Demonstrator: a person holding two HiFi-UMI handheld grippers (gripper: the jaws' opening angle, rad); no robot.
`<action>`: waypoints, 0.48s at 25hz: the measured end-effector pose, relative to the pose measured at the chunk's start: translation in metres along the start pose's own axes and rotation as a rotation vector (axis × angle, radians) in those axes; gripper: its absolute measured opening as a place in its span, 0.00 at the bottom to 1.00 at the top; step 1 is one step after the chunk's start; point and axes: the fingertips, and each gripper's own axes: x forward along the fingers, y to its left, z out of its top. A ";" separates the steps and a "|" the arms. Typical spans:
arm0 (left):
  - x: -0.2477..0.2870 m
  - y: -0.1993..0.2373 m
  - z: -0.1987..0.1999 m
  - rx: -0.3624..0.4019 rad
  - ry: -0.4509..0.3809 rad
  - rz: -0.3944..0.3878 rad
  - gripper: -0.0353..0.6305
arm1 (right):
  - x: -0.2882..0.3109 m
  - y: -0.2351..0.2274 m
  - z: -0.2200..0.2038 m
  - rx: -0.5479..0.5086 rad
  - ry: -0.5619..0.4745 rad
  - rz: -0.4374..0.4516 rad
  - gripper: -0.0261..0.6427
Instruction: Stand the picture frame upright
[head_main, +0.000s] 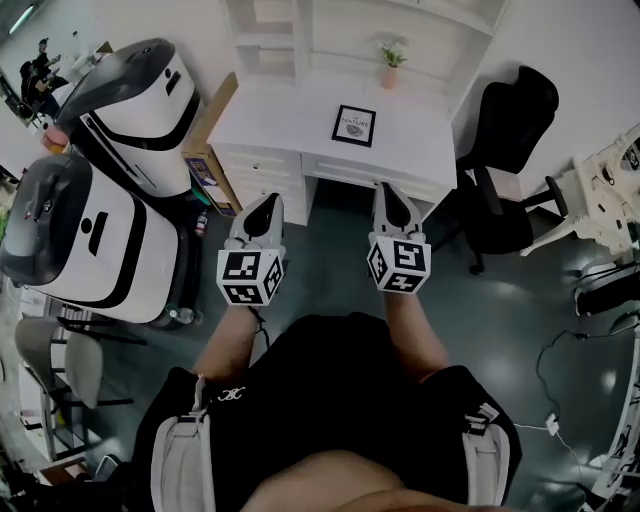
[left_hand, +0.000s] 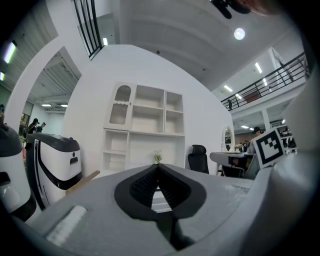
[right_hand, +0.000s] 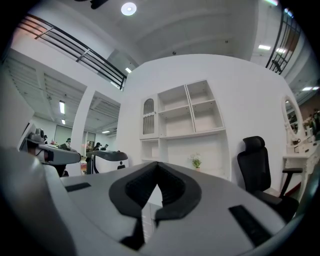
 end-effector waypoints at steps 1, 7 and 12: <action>-0.002 0.003 -0.001 0.002 0.002 0.001 0.08 | 0.000 0.003 -0.001 -0.002 0.001 0.000 0.04; -0.002 0.013 -0.001 0.011 -0.003 0.000 0.08 | 0.006 0.007 -0.007 -0.024 0.006 -0.008 0.04; 0.015 0.022 -0.009 0.000 -0.011 0.008 0.08 | 0.024 0.004 -0.014 -0.051 -0.004 0.010 0.04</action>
